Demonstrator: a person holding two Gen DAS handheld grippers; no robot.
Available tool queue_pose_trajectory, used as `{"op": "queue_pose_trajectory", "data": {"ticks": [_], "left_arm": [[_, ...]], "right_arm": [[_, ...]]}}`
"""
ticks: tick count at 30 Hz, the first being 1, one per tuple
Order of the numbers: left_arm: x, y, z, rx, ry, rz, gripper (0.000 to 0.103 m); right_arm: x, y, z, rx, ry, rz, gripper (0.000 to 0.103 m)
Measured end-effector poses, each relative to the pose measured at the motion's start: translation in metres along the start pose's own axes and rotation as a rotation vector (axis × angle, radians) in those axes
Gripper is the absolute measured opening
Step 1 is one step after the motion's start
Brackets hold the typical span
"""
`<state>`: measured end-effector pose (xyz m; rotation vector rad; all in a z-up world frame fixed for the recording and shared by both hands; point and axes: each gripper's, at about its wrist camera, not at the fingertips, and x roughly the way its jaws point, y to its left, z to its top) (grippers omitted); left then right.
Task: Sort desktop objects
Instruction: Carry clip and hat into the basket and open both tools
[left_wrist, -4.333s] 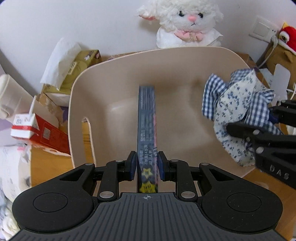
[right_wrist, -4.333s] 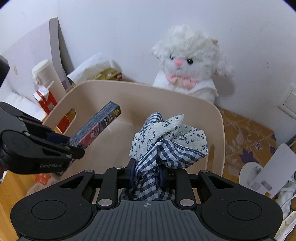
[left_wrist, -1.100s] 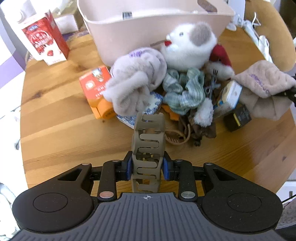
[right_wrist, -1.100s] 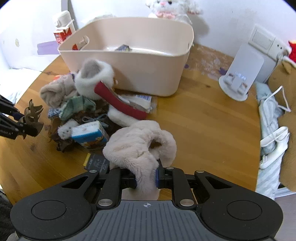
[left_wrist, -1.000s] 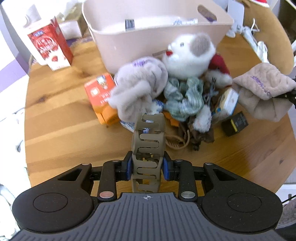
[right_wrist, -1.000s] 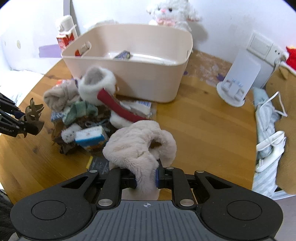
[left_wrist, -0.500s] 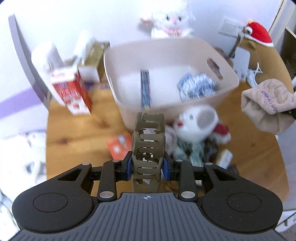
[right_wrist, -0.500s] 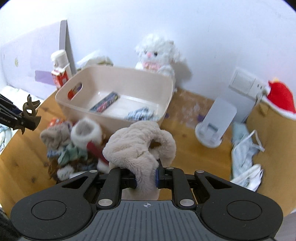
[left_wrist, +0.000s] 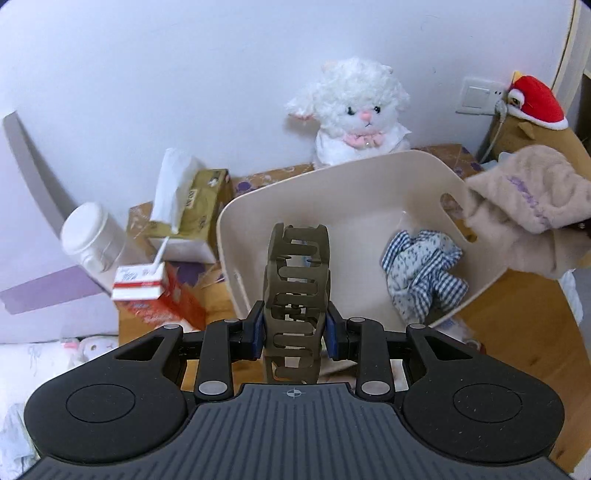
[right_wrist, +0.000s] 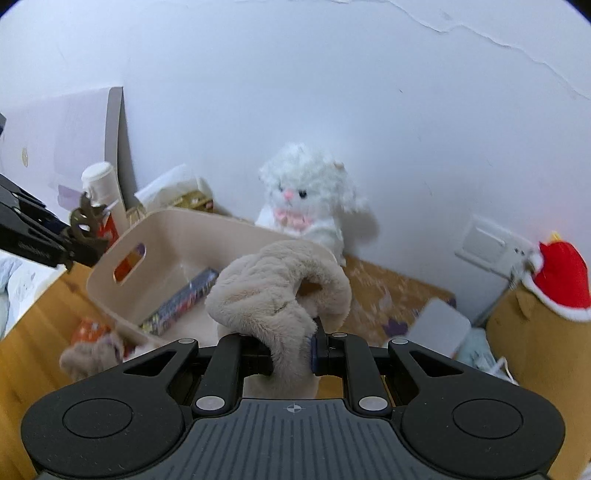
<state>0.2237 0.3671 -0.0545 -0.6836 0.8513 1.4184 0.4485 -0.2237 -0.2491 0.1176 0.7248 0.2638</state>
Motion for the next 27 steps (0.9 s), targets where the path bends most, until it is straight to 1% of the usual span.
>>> {"op": "queue_pose_trajectory", "data": {"ticks": [4,6,8,11,13,16,18,21,23,24,26,27], "left_arm": [[0.020,-0.009,0.009,0.015,0.024,0.015,0.032],[0.032,-0.012,0.011,-0.003,0.043,0.019,0.032],[0.045,-0.015,0.012,-0.020,0.065,0.025,0.032],[0.062,-0.019,0.014,-0.017,0.089,0.049,0.032],[0.071,-0.019,0.016,-0.028,0.101,0.057,0.032],[0.084,-0.016,0.017,-0.054,0.130,0.060,0.032],[0.092,-0.019,0.016,-0.046,0.153,0.057,0.032],[0.100,-0.024,0.012,-0.008,0.175,0.068,0.032],[0.102,-0.025,0.009,0.002,0.172,0.061,0.032],[0.101,-0.026,0.007,0.006,0.162,0.058,0.032],[0.097,-0.027,0.006,0.017,0.151,0.053,0.032],[0.096,-0.027,0.005,0.021,0.148,0.046,0.035]], "right_arm": [[0.022,0.005,0.013,0.000,0.000,-0.001,0.016],[0.034,0.008,0.016,-0.006,0.009,0.001,0.016],[0.048,0.010,0.017,-0.019,0.029,0.000,0.016],[0.068,0.011,0.017,-0.020,0.070,-0.004,0.016],[0.080,0.010,0.015,-0.002,0.093,-0.005,0.016],[0.093,0.007,0.010,0.066,0.123,0.017,0.016],[0.100,0.007,0.006,0.090,0.144,0.018,0.016],[0.106,0.011,0.002,0.069,0.162,0.020,0.016],[0.107,0.014,0.000,0.049,0.171,0.026,0.017],[0.107,0.015,-0.001,0.042,0.173,0.026,0.018],[0.106,0.018,-0.002,0.015,0.176,0.023,0.029],[0.105,0.019,-0.003,-0.002,0.174,0.015,0.034]]}}
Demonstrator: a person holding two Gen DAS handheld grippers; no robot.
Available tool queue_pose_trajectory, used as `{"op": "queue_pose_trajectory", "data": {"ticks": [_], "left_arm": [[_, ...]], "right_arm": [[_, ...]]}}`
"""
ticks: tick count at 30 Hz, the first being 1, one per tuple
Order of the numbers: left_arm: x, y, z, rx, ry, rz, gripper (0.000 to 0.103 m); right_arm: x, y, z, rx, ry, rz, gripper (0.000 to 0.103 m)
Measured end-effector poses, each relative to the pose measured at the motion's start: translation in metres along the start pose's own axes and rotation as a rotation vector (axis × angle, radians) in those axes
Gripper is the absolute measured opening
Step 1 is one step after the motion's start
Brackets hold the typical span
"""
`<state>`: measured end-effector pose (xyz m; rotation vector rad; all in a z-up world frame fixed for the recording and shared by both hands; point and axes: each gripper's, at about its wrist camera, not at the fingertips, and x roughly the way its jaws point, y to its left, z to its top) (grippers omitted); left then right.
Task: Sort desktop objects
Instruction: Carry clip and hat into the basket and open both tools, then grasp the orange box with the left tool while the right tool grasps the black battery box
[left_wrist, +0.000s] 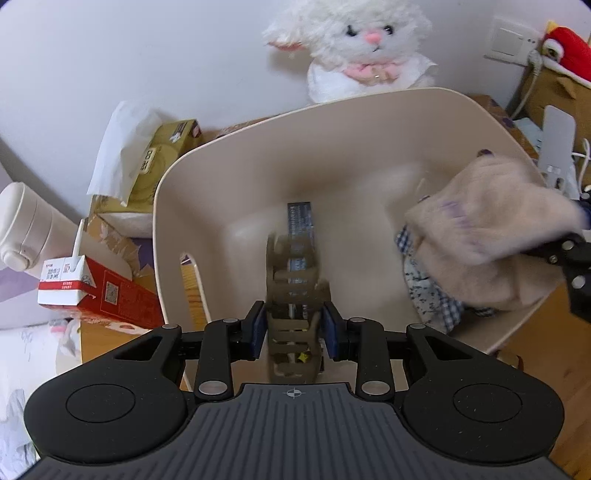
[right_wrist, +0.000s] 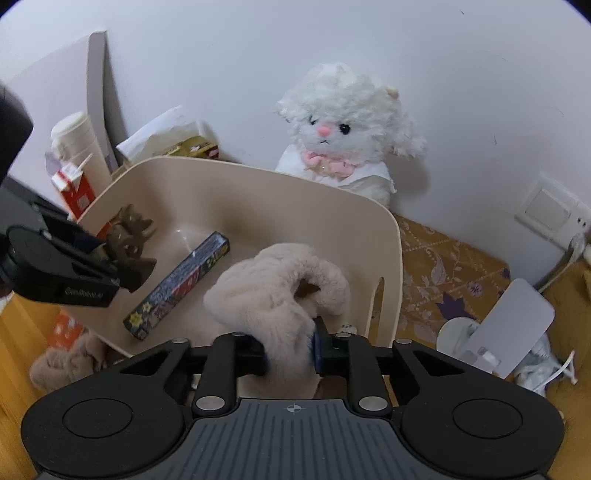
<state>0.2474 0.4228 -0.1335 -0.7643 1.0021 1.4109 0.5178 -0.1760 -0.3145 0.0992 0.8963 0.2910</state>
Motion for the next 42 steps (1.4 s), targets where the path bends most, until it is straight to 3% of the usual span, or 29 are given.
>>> {"op": "queue_pose_trajectory", "data": {"ticks": [3,6,10,21,26,31,42], "left_arm": [[-0.006,0.003,0.000,-0.014,-0.013,-0.011,0.053],[-0.014,0.008,0.000,-0.038,-0.030,-0.013,0.064],[-0.030,0.013,-0.005,-0.050,-0.072,-0.018,0.078],[-0.065,0.039,-0.025,-0.066,-0.146,-0.019,0.080],[-0.075,0.057,-0.044,-0.064,-0.152,-0.006,0.080],[-0.065,0.075,-0.069,-0.086,-0.107,0.030,0.080],[-0.025,0.106,-0.122,-0.165,0.043,0.058,0.080]], "right_arm": [[-0.006,0.001,-0.003,-0.025,-0.013,-0.013,0.040],[-0.014,0.001,-0.004,-0.035,-0.036,-0.022,0.060],[-0.027,0.003,-0.007,-0.050,-0.066,-0.030,0.076],[-0.067,0.001,-0.026,-0.012,-0.122,-0.055,0.101],[-0.084,-0.001,-0.043,0.021,-0.142,-0.067,0.103],[-0.092,0.000,-0.067,0.055,-0.126,-0.087,0.103],[-0.085,0.012,-0.133,0.125,0.011,-0.086,0.103]]}}
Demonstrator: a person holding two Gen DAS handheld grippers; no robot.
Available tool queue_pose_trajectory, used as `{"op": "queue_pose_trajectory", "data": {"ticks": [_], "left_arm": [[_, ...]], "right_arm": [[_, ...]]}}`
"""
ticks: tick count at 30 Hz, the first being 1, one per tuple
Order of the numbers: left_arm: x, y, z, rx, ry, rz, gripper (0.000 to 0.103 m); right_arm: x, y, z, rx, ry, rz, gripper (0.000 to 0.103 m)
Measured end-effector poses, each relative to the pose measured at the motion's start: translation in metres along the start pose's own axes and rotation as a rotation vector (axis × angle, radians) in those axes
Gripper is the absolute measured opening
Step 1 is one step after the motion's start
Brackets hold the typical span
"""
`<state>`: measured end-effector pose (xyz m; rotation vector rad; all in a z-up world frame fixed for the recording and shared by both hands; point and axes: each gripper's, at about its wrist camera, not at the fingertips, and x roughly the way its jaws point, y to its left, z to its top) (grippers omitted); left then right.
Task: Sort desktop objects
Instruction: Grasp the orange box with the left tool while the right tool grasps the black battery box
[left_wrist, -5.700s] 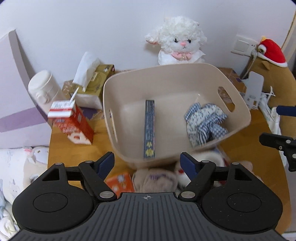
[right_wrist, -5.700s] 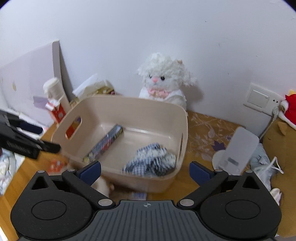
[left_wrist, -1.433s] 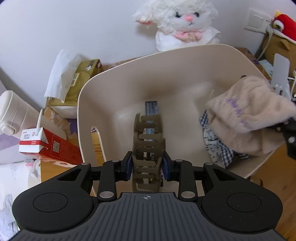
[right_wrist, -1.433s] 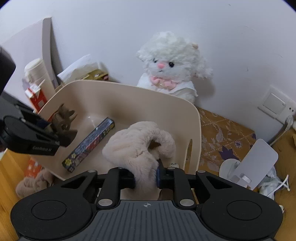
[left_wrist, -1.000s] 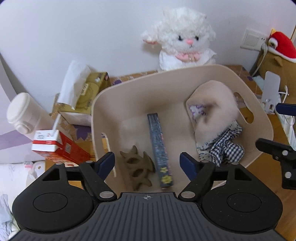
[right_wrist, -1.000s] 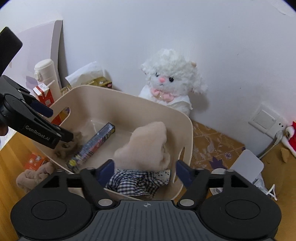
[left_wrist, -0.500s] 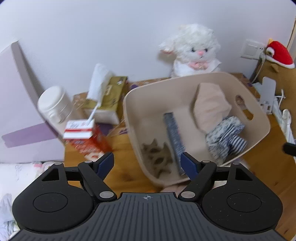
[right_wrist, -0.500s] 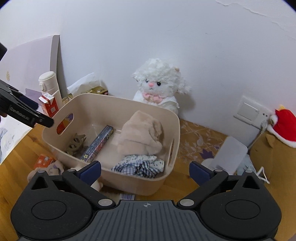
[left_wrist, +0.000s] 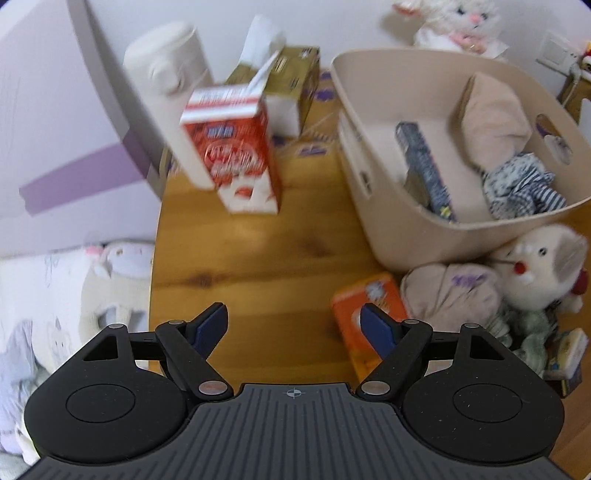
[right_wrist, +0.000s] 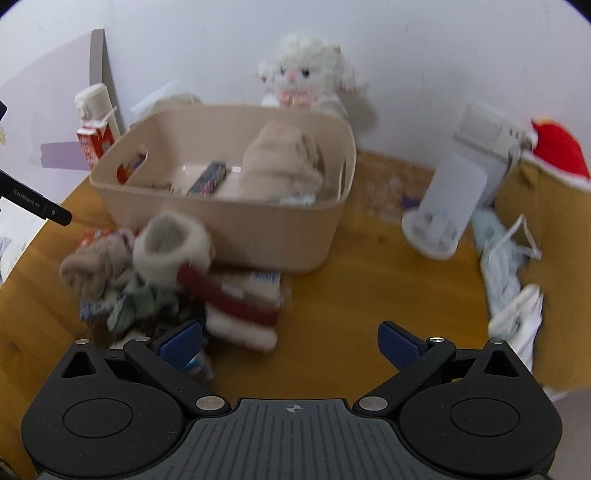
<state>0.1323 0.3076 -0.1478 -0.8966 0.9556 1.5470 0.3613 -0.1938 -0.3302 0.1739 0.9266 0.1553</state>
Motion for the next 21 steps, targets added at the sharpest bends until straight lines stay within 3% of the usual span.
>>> {"op": "queue_pose_trajectory", "data": {"ticks": [11,14,21], "left_arm": [[0.019,-0.010,-0.005,-0.033,0.019,-0.051,0.080],[0.029,-0.018,-0.004,-0.022,0.036,-0.043,0.080],[0.039,-0.029,0.002,-0.063,0.039,-0.102,0.081]], "right_arm": [[0.017,0.020,-0.040,0.073,0.104,0.012,0.103],[0.024,0.025,-0.046,0.091,0.130,0.020,0.103],[0.035,0.032,-0.053,0.113,0.163,0.033,0.103]]}}
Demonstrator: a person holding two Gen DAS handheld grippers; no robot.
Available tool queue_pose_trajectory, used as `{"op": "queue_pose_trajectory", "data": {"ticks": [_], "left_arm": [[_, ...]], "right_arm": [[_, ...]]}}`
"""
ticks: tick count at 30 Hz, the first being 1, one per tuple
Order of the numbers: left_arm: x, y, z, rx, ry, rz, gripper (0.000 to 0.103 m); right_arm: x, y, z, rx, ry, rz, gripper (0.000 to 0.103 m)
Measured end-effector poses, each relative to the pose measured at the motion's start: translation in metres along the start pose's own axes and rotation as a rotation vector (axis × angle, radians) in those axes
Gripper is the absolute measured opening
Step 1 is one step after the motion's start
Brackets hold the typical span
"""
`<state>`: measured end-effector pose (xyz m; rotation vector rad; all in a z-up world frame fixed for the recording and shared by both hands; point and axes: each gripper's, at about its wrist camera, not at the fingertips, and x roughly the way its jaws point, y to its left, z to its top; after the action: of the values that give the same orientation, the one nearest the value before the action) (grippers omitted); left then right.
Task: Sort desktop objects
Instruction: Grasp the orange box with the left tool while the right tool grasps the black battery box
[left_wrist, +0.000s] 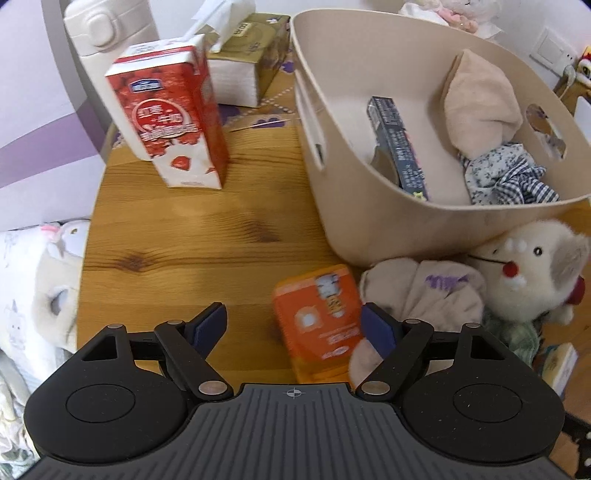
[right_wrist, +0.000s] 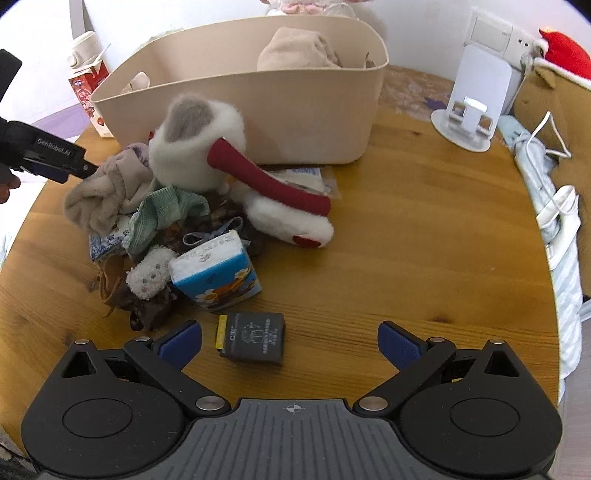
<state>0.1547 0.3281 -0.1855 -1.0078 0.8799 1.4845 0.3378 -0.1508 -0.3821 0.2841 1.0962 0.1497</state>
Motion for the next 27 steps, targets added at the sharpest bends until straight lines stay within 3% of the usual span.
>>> {"op": "queue_pose_trajectory", "data": {"ticks": [9,11,13,15,20,24,27], "left_arm": [[0.018,0.004,0.001,-0.080,0.068,-0.011,0.081],[0.022,0.008,0.000,-0.102,0.086,-0.029,0.075],[0.026,0.011,-0.001,-0.113,0.114,-0.052,0.060],[0.026,0.011,-0.002,-0.098,0.100,-0.043,0.056],[0.025,0.013,-0.007,-0.092,0.101,-0.045,0.055],[0.020,0.017,-0.016,-0.074,0.093,-0.023,0.055],[0.017,0.021,-0.022,-0.075,0.095,-0.023,0.055]], "right_arm": [[0.020,0.009,0.004,-0.034,0.033,0.004,0.103],[0.023,0.010,0.003,-0.048,0.037,0.003,0.100],[0.026,0.010,0.002,-0.050,0.045,0.009,0.095],[0.027,0.004,0.000,-0.058,0.055,0.001,0.090],[0.025,0.000,-0.002,-0.055,0.048,0.013,0.075],[0.024,-0.003,-0.003,-0.066,0.047,0.028,0.051],[0.022,-0.004,-0.005,-0.064,0.054,0.042,0.046]]}}
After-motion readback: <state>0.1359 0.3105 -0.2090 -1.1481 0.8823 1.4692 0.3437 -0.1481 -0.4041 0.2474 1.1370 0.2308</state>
